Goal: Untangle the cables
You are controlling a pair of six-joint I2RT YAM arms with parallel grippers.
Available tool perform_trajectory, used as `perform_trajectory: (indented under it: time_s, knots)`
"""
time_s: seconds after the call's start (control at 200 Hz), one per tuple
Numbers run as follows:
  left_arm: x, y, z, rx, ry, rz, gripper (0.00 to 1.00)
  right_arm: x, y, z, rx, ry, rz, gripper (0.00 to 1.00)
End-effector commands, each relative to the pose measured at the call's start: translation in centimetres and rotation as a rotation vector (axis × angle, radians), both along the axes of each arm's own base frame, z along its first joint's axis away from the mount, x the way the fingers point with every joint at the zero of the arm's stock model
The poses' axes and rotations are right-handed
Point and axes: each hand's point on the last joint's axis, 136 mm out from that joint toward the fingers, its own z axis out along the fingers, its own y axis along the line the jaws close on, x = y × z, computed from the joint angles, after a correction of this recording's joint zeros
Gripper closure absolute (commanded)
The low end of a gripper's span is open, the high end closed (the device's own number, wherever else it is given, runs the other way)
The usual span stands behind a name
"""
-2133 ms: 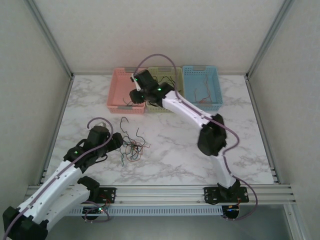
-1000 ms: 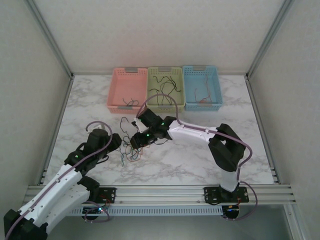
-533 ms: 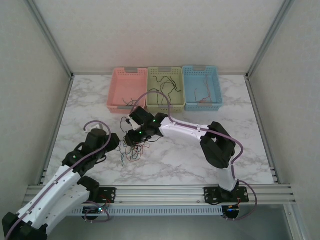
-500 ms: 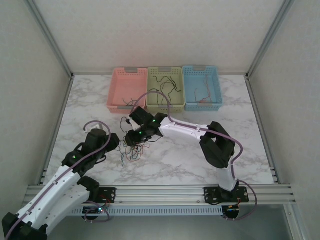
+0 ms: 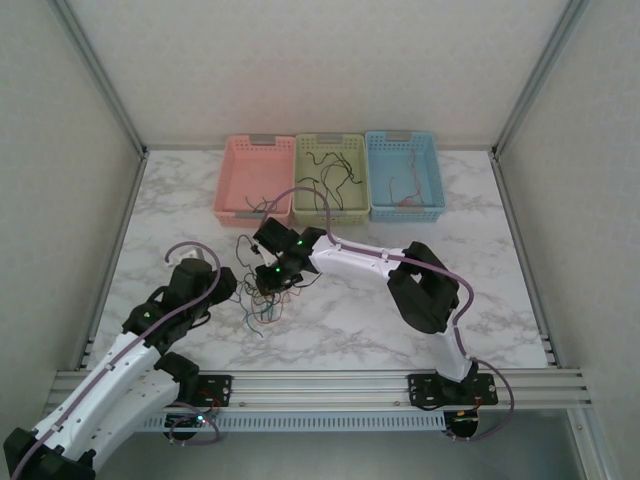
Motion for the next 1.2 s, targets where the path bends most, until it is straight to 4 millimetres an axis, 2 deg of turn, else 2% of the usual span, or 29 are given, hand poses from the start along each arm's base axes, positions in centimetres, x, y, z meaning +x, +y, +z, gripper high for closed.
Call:
perform_trajectory:
  time_s: [0.0, 0.165, 0.35, 0.471, 0.556, 0.766, 0.991, 1.196]
  knots:
    - [0.0, 0.4, 0.7, 0.004, -0.014, 0.009, 0.40, -0.1, 0.0, 3.3, 0.045, -0.077, 0.027, 0.92]
    - [0.2, -0.8, 0.7, -0.039, -0.004, -0.034, 0.39, 0.4, -1.7, 6.0, 0.056, -0.220, 0.067, 0.94]
    - [0.5, -2.5, 0.1, -0.080, 0.027, -0.095, 0.39, 0.9, -4.7, 7.2, 0.055, -0.296, 0.090, 0.94]
    - [0.9, -3.5, 0.0, -0.116, 0.025, -0.130, 0.38, 1.6, -7.1, 6.5, 0.037, -0.303, 0.067, 0.94]
    - [1.2, -4.6, -0.5, -0.144, 0.057, -0.159, 0.35, 1.6, -8.5, 5.3, 0.005, -0.300, 0.089, 0.94]
    - [2.4, -6.0, -2.2, -0.152, 0.121, -0.179, 0.30, 1.6, -10.8, 2.3, -0.057, -0.268, 0.115, 0.93]
    - [4.6, -7.7, -3.8, -0.188, 0.176, -0.172, 0.27, 1.8, -10.6, 1.7, -0.022, -0.240, 0.092, 0.93]
    - [6.4, -9.4, -4.9, -0.240, 0.201, -0.170, 0.31, 1.7, -10.6, 1.8, -0.019, -0.239, 0.095, 0.93]
